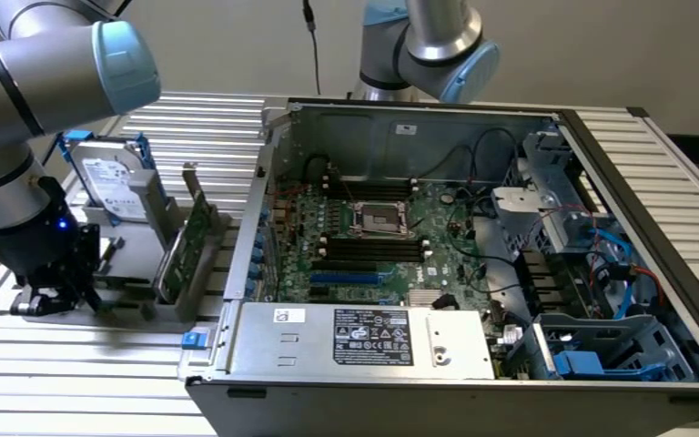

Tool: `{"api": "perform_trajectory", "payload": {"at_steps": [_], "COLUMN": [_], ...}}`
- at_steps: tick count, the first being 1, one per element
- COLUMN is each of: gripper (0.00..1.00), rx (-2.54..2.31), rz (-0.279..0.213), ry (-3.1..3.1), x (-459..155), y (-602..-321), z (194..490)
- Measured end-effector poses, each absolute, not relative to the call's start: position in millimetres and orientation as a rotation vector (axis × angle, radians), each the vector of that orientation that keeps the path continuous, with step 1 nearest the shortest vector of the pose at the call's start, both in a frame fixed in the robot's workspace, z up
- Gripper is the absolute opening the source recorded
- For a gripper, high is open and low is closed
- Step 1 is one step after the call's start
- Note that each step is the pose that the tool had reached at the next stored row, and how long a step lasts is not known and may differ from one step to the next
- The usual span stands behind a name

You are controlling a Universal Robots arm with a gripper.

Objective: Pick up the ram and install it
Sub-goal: 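Pick up the ram and move it above insertion slot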

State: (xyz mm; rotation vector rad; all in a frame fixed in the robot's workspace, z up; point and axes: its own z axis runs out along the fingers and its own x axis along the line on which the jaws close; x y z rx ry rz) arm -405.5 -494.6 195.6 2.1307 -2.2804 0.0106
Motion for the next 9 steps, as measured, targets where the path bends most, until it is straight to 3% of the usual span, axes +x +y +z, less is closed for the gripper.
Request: {"api": "perform_trajectory", "payload": {"at_steps": [9], "gripper": [0.14], "rx": [2.129], "rz": [0.007], "ry": [-2.279], "x": [-405.5], "y": [-494.6], "z": [233.5]}}
